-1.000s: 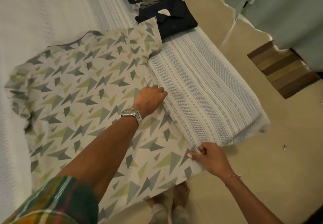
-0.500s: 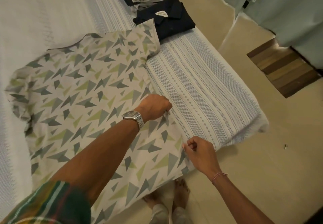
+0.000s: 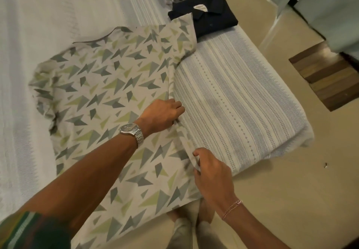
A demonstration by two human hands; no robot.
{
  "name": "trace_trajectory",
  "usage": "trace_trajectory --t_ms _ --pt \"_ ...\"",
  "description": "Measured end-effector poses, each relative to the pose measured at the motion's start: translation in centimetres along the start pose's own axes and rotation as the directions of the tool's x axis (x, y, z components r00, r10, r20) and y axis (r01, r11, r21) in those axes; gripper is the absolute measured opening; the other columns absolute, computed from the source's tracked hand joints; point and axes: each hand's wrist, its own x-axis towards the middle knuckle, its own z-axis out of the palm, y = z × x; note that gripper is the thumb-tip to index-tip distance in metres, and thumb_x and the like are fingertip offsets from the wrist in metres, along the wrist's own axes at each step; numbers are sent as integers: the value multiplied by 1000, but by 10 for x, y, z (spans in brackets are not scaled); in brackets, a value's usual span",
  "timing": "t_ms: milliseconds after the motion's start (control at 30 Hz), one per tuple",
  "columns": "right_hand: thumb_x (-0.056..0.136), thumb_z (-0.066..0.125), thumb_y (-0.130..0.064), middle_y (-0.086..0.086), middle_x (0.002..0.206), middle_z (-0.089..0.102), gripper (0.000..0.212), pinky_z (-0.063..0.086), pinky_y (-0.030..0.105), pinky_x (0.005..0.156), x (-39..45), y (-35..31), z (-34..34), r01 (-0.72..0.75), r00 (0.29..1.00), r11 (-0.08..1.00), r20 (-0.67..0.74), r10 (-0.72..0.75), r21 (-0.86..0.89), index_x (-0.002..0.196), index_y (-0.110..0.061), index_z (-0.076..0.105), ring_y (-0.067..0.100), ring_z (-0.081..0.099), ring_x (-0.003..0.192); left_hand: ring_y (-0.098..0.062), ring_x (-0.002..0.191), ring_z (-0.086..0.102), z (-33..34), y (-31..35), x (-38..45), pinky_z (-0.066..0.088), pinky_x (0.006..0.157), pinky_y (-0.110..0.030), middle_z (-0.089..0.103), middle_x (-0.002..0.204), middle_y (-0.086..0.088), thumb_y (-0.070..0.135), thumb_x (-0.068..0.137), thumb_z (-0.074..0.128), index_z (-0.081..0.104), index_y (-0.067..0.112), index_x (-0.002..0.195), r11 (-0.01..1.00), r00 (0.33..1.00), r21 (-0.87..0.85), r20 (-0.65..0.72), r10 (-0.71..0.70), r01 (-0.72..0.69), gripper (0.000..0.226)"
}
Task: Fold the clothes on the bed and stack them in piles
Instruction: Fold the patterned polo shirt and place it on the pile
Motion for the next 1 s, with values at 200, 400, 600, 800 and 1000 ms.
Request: trace_trajectory --t_ms 200,400,600,800,1000 --pt "64 88 -6 -3 65 55 41 38 24 37 0 -50 36 95 988 991 131 -83 -90 86 -16 55 14 51 42 -25 66 56 12 -10 -61 36 42 -31 58 81 -7 -3 72 74 60 10 86 994 998 92 9 -65 64 24" --pt "41 94 -7 1 63 56 60 44 28 35 -14 -81 65 180 927 964 362 -98 -198 88 -15 58 16 55 42 -28 74 60 37 -6 -107 51 47 -37 59 89 -10 -2 73 77 62 7 89 974 974 10 -5 -225 225 23" --pt "68 88 -13 5 80 65 50 53 32 47 -24 -86 91 200 883 952 464 -72 -233 108 -11 59 22 68 57 -30 81 59 60 7 -127 51 55 -39 60 98 -10 -3 80 71 62 8 93 918 922 -105 -11 -386 383 19" --pt "107 35 -48 4 102 66 38 53 38 76 -5 -68 76 97 835 994 540 -104 40 120 -17 54 25 65 90 -33 81 65 65 14 -127 56 68 -44 68 98 -13 -6 83 61 67 3 93 704 757 -438 -75 -649 559 16" --pt "101 57 -23 -2 100 59 8 41 20 67 44 -27 69 6 979 991 200 -34 137 107 -18 60 15 58 88 -13 76 50 52 46 -110 39 61 -22 53 92 -2 17 74 84 48 10 101 -30 227 -743 243 -943 669 45"
